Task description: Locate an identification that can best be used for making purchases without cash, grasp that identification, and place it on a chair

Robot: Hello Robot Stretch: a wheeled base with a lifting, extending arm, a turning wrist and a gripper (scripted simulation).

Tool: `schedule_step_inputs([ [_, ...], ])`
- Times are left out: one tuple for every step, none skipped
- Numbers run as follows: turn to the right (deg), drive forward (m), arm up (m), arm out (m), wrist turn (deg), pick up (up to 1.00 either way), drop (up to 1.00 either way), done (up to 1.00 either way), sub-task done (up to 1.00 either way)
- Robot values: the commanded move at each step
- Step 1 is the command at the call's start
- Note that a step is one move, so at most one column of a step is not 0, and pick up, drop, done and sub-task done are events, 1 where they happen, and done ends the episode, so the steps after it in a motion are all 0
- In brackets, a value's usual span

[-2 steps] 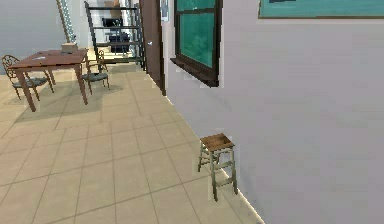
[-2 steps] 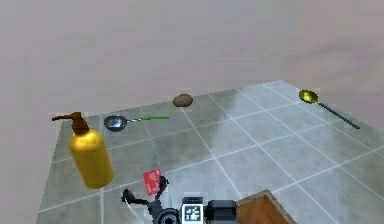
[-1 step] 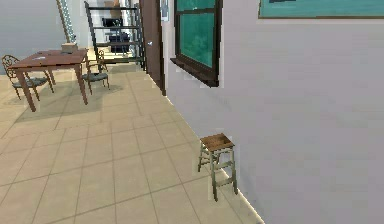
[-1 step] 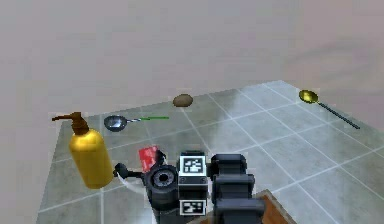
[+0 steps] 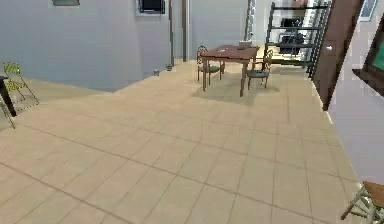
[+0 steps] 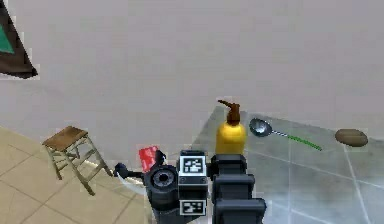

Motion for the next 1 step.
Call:
schedule_step_inputs([
  [-39.0, 0.0, 0.0, 0.0, 0.0, 0.0, 0.0, 0.0, 0.0],
])
